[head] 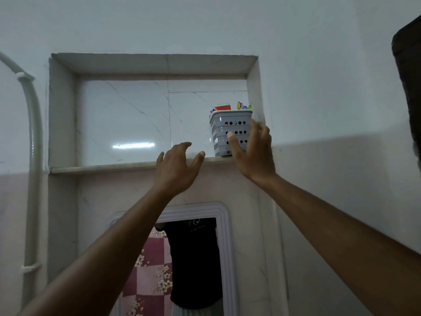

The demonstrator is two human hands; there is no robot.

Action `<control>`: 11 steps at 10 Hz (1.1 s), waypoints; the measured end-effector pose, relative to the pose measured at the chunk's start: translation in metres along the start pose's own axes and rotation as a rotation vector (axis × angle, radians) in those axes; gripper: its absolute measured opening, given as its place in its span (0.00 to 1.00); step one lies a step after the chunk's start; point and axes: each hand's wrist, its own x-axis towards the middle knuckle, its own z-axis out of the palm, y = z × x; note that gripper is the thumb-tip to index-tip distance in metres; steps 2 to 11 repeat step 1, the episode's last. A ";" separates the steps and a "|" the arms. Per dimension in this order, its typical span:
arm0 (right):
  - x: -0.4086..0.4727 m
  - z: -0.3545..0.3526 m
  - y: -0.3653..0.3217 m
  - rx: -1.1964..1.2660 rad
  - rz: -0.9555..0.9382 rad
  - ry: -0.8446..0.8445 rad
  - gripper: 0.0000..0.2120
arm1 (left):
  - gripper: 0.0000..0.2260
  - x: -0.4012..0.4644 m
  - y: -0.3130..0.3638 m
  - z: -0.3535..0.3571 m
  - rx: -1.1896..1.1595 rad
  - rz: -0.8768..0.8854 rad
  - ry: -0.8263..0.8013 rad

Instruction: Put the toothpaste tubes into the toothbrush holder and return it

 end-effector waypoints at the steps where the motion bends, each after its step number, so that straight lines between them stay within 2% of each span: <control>1: -0.007 -0.015 -0.008 0.089 -0.098 0.113 0.30 | 0.28 -0.010 0.009 -0.019 -0.064 0.035 0.070; 11: -0.007 -0.015 -0.008 0.089 -0.098 0.113 0.30 | 0.28 -0.010 0.009 -0.019 -0.064 0.035 0.070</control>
